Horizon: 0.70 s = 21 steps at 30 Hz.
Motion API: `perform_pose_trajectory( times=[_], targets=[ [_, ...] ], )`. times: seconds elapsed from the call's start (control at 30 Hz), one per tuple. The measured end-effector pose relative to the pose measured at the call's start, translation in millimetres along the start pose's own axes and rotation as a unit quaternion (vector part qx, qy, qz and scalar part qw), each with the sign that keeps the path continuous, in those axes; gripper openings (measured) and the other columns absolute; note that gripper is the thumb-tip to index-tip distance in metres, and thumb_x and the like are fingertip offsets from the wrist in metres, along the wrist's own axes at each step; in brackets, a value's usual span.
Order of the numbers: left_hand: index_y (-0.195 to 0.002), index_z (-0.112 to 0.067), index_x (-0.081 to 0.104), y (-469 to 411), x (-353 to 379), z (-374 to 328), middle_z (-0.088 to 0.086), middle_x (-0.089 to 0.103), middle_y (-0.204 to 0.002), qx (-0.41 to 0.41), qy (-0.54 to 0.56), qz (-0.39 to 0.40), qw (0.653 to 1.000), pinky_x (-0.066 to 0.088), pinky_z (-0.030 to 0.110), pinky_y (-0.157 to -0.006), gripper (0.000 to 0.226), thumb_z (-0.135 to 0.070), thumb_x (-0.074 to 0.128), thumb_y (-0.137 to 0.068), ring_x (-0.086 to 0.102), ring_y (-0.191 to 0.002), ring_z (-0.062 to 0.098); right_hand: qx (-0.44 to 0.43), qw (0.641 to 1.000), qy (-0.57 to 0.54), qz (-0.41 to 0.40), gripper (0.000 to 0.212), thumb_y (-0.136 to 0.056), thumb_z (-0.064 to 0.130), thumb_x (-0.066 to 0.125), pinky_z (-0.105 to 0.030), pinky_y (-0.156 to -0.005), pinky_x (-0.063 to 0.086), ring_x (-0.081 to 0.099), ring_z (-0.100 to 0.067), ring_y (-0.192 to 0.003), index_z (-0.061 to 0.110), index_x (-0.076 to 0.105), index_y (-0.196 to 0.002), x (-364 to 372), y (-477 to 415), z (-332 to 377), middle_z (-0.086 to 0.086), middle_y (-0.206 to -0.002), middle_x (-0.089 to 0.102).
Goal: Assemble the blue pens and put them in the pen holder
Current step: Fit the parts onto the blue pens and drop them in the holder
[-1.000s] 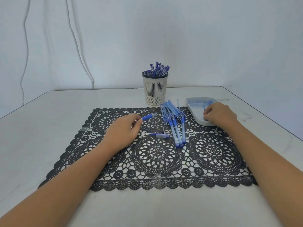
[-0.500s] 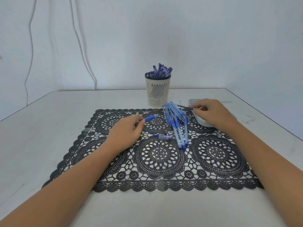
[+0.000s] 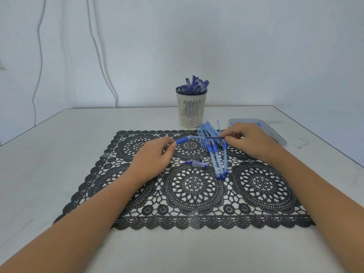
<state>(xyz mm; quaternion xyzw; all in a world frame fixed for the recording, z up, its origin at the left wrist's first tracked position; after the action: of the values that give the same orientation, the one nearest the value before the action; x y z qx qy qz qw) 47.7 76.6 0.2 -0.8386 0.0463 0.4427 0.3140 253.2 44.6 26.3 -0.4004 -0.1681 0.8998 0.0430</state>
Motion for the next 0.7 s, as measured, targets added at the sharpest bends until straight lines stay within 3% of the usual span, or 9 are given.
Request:
perform_pose_trajectory(
  times=[0.2, 0.53, 0.7],
  targets=[
    [-0.107, -0.019, 0.061, 0.4, -0.3, 1.2, -0.008, 0.058, -0.076, -0.001, 0.006, -0.002, 1.000, 0.042, 0.025, -0.063, 0.024, -0.030, 0.044, -0.095, 0.054, -0.069, 0.011, 0.003, 1.000, 0.006, -0.009, 0.020, -0.089, 0.009, 0.055, 0.000, -0.054, 0.034, 0.047, 0.015, -0.057, 0.020, 0.071, -0.095, -2.8, -0.2, -1.4, 0.010, -0.075, 0.052],
    [-0.108, -0.018, 0.062, 0.2, -0.9, 1.6, -0.011, 0.056, -0.075, 0.003, 0.006, -0.007, 1.000, 0.036, 0.018, -0.059, 0.024, -0.030, 0.045, -0.095, 0.051, -0.068, 0.005, 0.009, 1.000, 0.025, 0.006, 0.020, -0.090, 0.011, 0.055, -0.001, -0.055, 0.036, 0.045, -0.002, -0.063, 0.021, 0.071, -0.098, 1.5, -1.3, -2.9, 0.007, -0.080, 0.055],
    [-0.110, -0.016, 0.061, 3.3, 0.6, -8.5, -0.006, 0.062, -0.092, 0.056, -0.058, -0.010, 0.997, 0.038, 0.023, -0.065, 0.024, -0.028, 0.046, -0.095, 0.050, -0.074, 0.008, -0.018, 0.998, 0.057, 0.005, 0.024, -0.089, 0.009, 0.056, -0.009, -0.065, 0.038, 0.055, -0.015, -0.080, 0.025, 0.071, -0.097, -2.7, -1.2, 0.5, -0.001, -0.090, 0.058]
  ],
)
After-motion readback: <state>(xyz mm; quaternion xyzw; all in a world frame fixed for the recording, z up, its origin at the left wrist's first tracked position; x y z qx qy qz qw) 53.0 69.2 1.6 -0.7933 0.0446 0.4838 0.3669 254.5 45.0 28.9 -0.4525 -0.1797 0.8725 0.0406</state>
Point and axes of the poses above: each hand's wrist, its own y-axis away from the middle knuckle, its own x-axis out of the palm, z = x × y, the point moved 9 cm from there along -y, towards the middle knuckle
